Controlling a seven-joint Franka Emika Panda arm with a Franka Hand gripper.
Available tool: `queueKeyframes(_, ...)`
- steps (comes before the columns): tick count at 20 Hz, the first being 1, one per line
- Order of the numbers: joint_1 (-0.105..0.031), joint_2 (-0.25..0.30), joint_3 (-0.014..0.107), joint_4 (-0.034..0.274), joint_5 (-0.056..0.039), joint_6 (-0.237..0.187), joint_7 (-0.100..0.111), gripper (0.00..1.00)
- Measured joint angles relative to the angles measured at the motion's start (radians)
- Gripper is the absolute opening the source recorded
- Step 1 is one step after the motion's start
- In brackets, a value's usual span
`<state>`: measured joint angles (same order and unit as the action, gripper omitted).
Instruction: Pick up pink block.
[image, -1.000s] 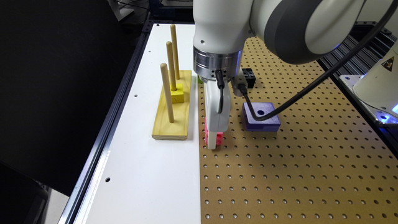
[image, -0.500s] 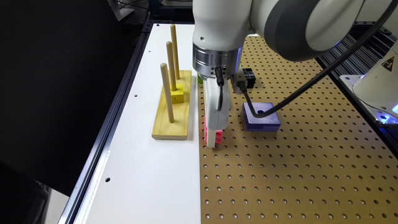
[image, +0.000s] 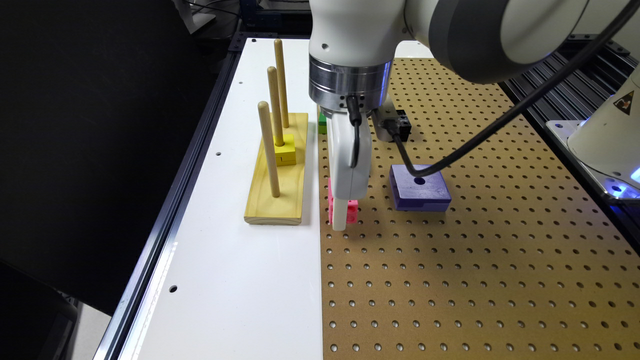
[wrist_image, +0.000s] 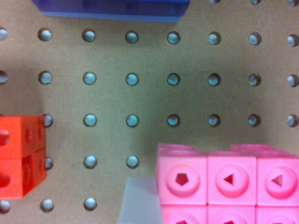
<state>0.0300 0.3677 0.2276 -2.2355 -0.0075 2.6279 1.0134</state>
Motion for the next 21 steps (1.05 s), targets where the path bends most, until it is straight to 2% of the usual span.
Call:
queueKeyframes(4,0.0,-0.069,0.002,-0.001,0.0001,-0.073,0.005,0.0)
queueKeyframes(8,0.0,-0.094,0.004,-0.001,0.0001,-0.092,0.006,0.0)
queueKeyframes(13,0.0,-0.179,0.011,-0.001,0.0012,-0.176,0.014,0.0)
queueKeyframes(17,0.0,-0.206,0.012,0.002,0.0013,-0.198,0.016,0.0)
queueKeyframes(21,0.0,-0.273,0.015,0.002,0.004,-0.259,0.019,0.0)
